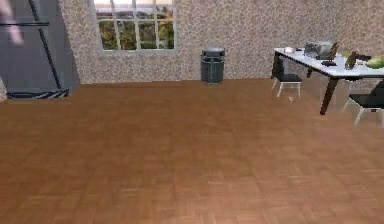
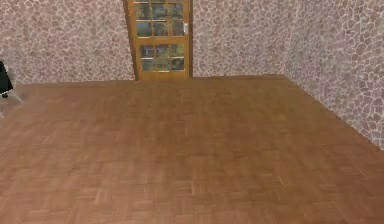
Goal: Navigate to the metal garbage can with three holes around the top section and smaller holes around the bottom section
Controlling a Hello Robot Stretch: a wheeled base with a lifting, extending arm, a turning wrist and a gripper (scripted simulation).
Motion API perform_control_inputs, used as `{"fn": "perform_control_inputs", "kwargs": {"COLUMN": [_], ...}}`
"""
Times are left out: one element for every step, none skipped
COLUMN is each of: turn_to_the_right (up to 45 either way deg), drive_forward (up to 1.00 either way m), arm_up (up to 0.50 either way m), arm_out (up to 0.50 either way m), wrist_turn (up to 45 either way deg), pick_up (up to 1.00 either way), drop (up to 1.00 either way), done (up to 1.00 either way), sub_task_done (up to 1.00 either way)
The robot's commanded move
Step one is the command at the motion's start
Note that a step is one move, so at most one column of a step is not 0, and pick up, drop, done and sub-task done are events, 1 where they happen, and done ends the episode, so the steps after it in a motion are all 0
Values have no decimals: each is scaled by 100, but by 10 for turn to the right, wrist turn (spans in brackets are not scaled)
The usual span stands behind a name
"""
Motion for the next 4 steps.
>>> {"fn": "perform_control_inputs", "kwargs": {"turn_to_the_right": [0,0,0,-60], "drive_forward": [100,100,100,0], "arm_up": [0,0,0,0], "arm_out": [0,0,0,0], "wrist_turn": [0,0,0,0], "pick_up": [0,0,0,0], "drop": [0,0,0,0], "done": [0,0,0,0], "sub_task_done": [0,0,0,0]}}
